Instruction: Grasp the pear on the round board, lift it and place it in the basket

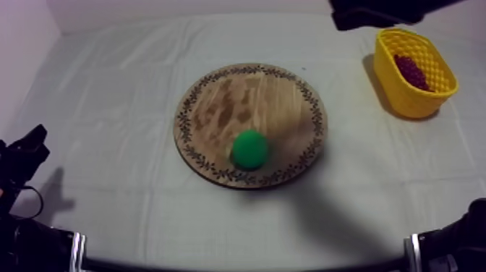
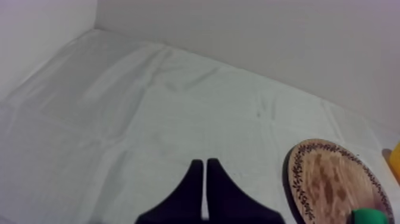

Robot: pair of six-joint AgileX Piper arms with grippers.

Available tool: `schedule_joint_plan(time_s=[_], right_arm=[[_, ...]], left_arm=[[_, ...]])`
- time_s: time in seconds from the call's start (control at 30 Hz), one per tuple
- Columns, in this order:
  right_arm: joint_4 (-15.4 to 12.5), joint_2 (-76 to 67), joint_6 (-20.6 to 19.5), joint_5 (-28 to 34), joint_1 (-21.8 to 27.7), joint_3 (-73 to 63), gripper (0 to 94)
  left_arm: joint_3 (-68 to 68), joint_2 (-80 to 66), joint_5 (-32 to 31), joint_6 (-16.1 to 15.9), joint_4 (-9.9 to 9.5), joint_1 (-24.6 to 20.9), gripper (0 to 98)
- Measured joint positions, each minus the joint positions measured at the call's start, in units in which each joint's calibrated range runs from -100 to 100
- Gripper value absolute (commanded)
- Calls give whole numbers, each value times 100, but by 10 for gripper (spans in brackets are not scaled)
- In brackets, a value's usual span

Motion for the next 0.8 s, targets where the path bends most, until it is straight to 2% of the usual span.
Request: schedule_joint_plan(time_s=[0.37,0.57,0.8], right_arm=[[123,1521,-690,1067,-429,-1401,2],[144,2207,-1036,1174,-510,-1948,2],[120,2855,-1426,1214,-517,-1924,2]], left_arm=[[0,0,0,0,0,0,1],[0,0,0,0,0,0,1],[0,0,0,0,0,0,1]])
